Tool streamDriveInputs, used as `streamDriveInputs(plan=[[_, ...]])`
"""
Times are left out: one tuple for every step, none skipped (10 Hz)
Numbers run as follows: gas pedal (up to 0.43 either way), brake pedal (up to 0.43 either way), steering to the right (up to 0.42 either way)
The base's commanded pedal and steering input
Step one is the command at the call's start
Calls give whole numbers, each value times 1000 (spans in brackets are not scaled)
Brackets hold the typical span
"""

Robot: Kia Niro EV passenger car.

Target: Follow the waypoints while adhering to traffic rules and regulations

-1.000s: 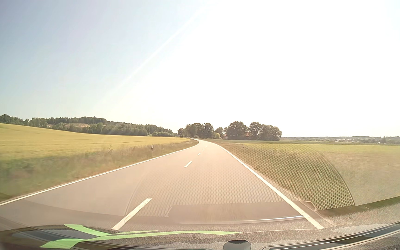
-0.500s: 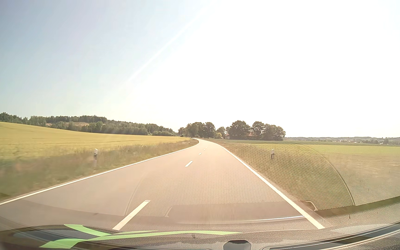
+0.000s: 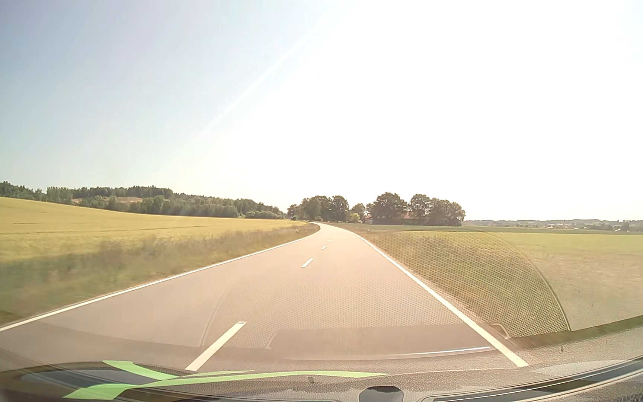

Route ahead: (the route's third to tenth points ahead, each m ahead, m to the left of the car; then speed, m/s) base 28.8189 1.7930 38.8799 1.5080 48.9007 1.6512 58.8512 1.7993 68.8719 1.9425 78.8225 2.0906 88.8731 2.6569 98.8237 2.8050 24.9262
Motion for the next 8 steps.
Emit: streamDriveInputs(plan=[[209,0,-3],[228,0,-3],[228,0,-3],[228,0,-3],[228,0,-3],[209,0,-3],[209,0,-1],[220,0,-1]])
